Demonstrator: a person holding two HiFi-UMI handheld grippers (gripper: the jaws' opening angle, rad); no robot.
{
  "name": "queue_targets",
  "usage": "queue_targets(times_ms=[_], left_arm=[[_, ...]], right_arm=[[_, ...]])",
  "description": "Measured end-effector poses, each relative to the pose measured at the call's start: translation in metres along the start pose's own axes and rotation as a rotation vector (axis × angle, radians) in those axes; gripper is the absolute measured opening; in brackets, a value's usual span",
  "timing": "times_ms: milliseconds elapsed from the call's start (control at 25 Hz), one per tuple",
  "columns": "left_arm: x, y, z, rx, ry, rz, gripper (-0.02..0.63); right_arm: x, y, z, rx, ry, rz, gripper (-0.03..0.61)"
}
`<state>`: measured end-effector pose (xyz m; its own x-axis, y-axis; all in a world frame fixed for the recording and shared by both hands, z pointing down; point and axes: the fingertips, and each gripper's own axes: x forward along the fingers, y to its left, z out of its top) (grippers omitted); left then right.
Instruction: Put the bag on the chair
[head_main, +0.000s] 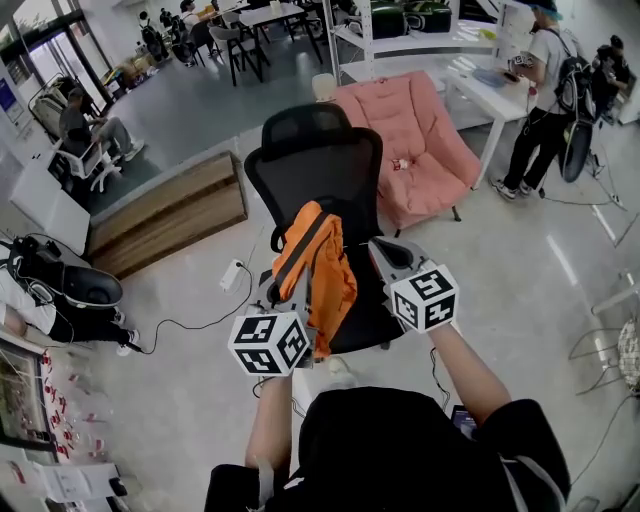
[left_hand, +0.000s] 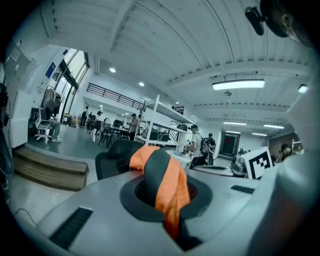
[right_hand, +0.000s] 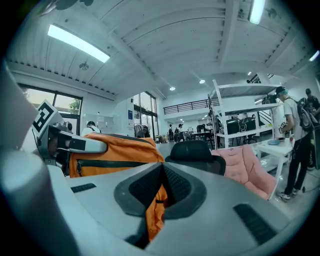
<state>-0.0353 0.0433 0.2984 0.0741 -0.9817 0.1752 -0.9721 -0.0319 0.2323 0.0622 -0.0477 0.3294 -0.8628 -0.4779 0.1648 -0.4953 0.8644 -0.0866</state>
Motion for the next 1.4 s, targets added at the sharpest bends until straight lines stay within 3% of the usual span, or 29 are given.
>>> queue_targets(times_ms=[480, 880, 1400], left_arm=[[0.043, 0.090, 0.039, 0.007, 0.022, -0.064, 0.014], [0.061, 0.148, 0.043, -0.017, 0.031, -0.079, 0.014], [0.089, 0.171, 0.027, -0.055, 0.085, -0.088, 0.014]], right_arm=[[0.099, -0.004, 0.022, -0.013, 0.022, -0.102, 0.002], [0.153, 0.003, 0.014, -0.039, 0.061, -0.138, 0.002], [0.177, -0.012, 0.000, -0.039, 0.116, -0.159, 0.002]])
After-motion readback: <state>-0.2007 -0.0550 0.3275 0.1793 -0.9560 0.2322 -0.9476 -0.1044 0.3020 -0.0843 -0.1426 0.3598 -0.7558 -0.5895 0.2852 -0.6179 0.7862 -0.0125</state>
